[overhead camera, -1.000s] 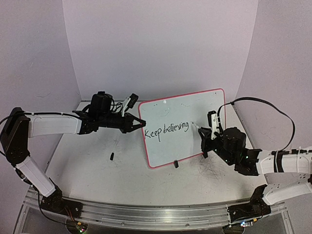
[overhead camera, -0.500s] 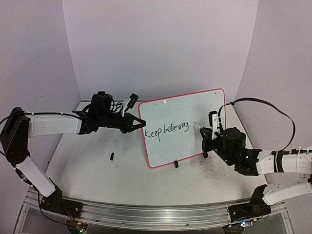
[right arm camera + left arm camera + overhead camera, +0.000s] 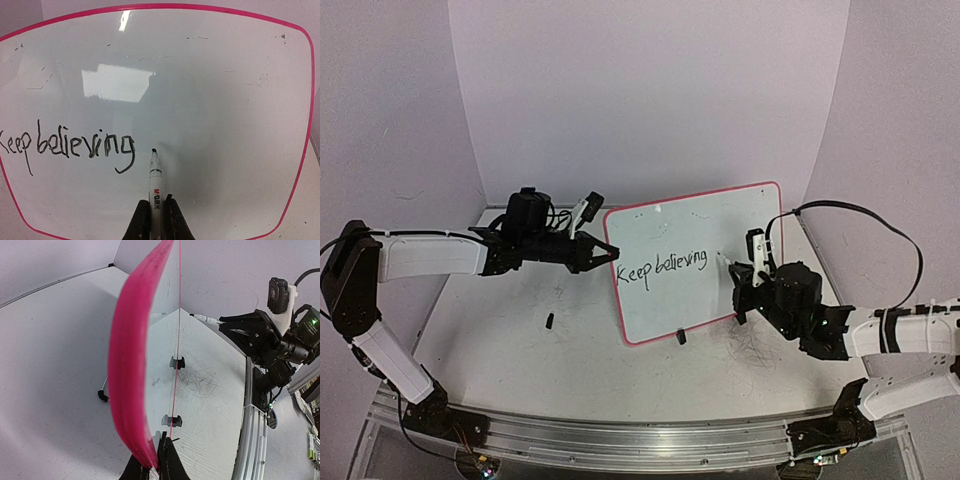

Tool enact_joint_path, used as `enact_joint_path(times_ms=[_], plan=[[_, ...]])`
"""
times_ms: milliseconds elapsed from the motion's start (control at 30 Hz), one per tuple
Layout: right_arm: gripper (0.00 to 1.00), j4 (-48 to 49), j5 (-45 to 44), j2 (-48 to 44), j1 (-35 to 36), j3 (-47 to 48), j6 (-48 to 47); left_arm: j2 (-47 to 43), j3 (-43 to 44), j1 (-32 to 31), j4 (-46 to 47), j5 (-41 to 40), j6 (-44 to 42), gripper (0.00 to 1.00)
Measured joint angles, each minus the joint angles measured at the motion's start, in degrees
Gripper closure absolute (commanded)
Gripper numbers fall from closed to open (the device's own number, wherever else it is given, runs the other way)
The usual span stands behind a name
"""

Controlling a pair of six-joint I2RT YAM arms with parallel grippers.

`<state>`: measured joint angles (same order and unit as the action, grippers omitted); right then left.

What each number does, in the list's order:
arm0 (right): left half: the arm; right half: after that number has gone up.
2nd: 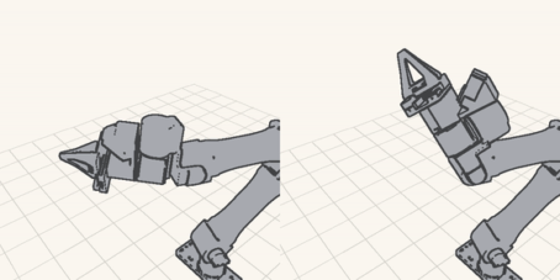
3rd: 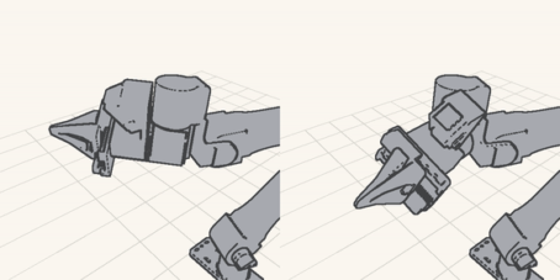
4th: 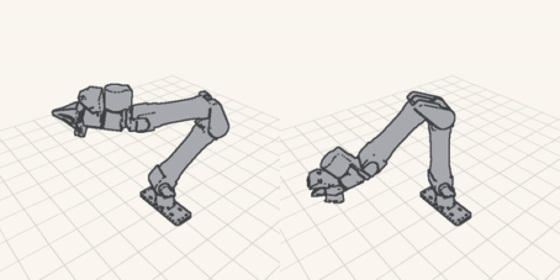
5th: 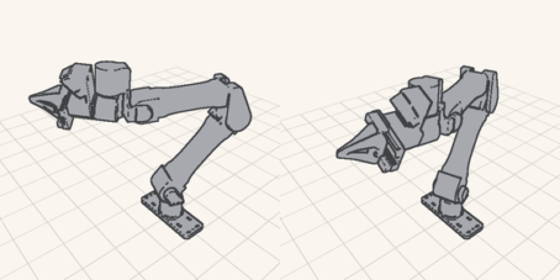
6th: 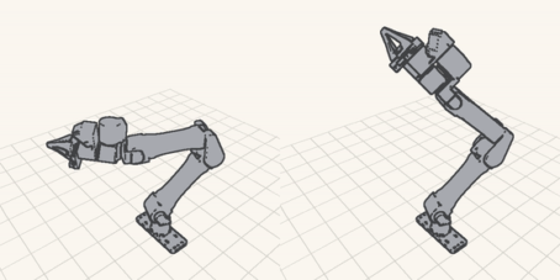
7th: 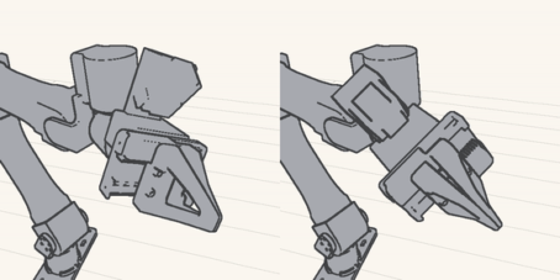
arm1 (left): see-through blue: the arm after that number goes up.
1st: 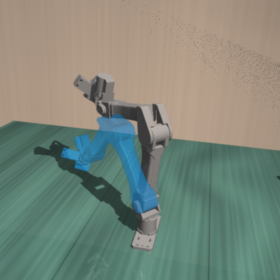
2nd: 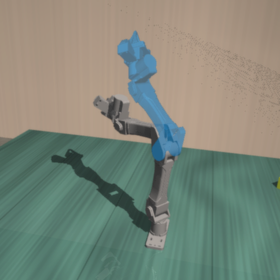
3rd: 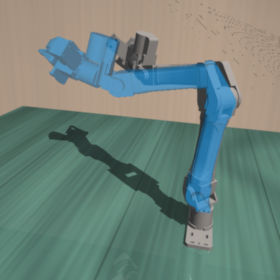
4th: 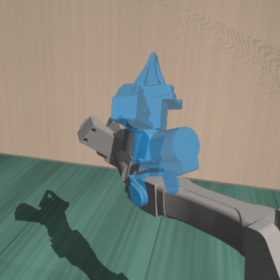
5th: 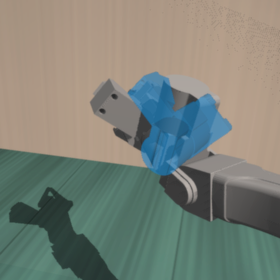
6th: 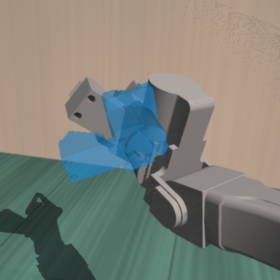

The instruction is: Write a sentence on the whiteboard

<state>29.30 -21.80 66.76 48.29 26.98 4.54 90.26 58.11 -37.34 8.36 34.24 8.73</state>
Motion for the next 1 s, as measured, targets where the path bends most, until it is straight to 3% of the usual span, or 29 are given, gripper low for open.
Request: enact_joint_path(times_ms=[1000], plan=[[1.0,4.13,-3.04,5.55,-0.41,2.46,-0.02,0.0,0.0,-0.17,0.0,0.02,-0.04,1.0]])
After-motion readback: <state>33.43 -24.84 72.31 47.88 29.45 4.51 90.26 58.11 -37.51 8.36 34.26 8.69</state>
